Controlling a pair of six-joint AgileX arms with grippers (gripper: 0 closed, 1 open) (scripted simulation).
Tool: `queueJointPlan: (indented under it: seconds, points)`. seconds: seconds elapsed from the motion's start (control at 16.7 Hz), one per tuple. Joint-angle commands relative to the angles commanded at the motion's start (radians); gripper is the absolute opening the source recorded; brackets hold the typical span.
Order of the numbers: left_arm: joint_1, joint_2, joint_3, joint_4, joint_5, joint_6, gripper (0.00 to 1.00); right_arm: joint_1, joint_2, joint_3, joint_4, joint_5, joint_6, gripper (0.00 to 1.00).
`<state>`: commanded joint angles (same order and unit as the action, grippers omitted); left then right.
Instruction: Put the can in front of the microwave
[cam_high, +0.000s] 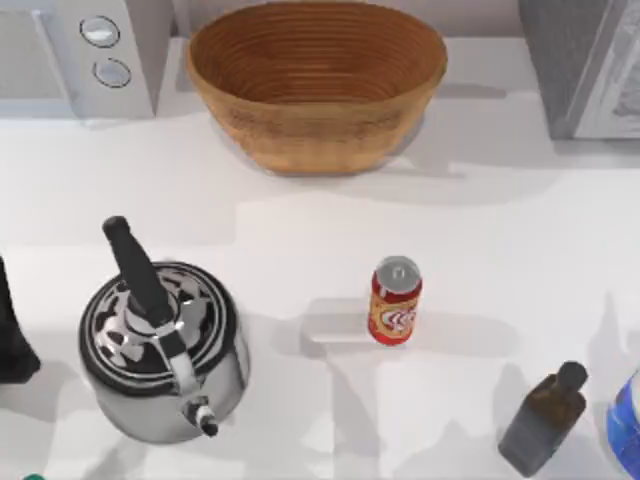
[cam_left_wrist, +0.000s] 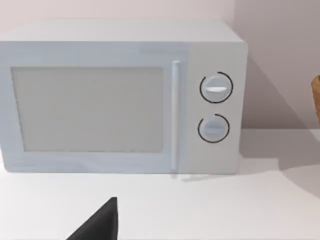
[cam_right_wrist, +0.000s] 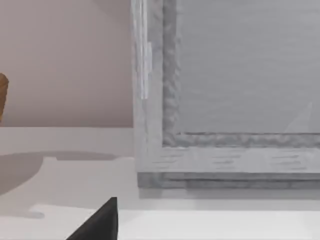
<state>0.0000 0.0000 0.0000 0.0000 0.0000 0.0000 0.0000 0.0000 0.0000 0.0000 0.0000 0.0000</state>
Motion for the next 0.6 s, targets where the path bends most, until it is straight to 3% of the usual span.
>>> queueJointPlan:
  seconds: [0.3, 0.6]
  points:
    - [-0.026, 0.061, 0.055, -0.055, -0.004, -0.004, 1.0, 0.0, 0.0, 0.0, 0.0, 0.0, 0.0, 1.0]
    - [-0.154, 0.368, 0.347, -0.289, 0.002, -0.021, 1.0, 0.0, 0.0, 0.0, 0.0, 0.0, 0.0, 1.0]
